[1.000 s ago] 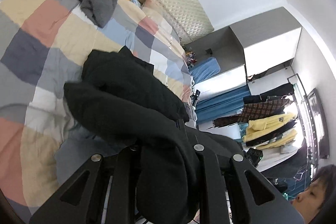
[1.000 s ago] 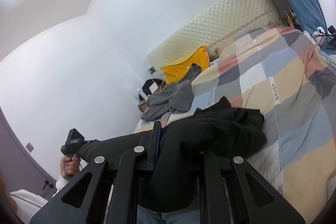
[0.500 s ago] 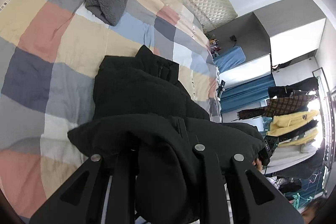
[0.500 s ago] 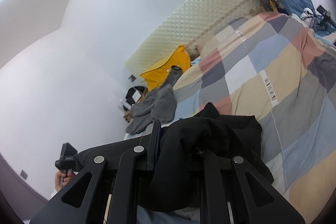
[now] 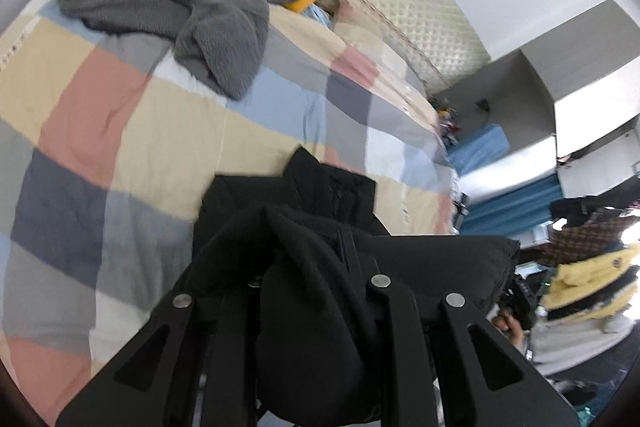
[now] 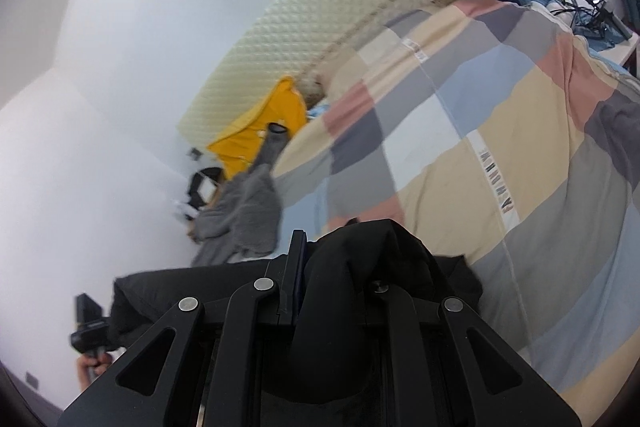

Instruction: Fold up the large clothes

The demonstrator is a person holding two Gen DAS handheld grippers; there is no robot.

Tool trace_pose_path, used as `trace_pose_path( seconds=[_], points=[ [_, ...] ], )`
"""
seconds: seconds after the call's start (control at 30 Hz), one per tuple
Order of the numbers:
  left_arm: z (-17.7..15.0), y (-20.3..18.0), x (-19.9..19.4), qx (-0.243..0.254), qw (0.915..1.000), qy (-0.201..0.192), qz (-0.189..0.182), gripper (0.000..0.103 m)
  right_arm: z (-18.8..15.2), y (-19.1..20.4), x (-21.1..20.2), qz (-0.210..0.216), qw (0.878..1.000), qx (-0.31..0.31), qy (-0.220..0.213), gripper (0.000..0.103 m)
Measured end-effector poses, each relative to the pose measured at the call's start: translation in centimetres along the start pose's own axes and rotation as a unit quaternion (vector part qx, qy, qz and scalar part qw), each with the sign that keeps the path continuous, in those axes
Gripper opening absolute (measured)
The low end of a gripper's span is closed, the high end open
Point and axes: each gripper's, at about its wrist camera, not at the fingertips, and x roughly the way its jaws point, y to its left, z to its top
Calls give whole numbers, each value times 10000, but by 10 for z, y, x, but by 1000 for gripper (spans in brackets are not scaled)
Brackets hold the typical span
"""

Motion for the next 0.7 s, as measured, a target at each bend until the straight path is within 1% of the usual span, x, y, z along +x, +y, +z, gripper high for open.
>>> trace_pose_path(
  seconds=[0.13,0.23,0.27,0.43,0.57,0.7],
  points=[
    [17,-4,31,122,9990,-180,394,18,5,-15,39,-344,9993,-23,171,11],
    [26,0,57,116,9974,-204,688,18,7,-31,66,-476,9983,56,342,10],
    [28,1,64,122,9967,-207,778,18,6,-36,77,-578,9974,51,432,10],
    [37,4,112,402,9890,-242,1401,18,1,-50,119,-909,9935,-63,689,10],
    [46,12,144,396,9866,-176,1571,18,-2,-64,148,-1092,9901,-71,874,10],
    [51,20,172,432,9846,-52,1693,18,-6,-77,170,-1152,9879,1,1038,10]
  ],
)
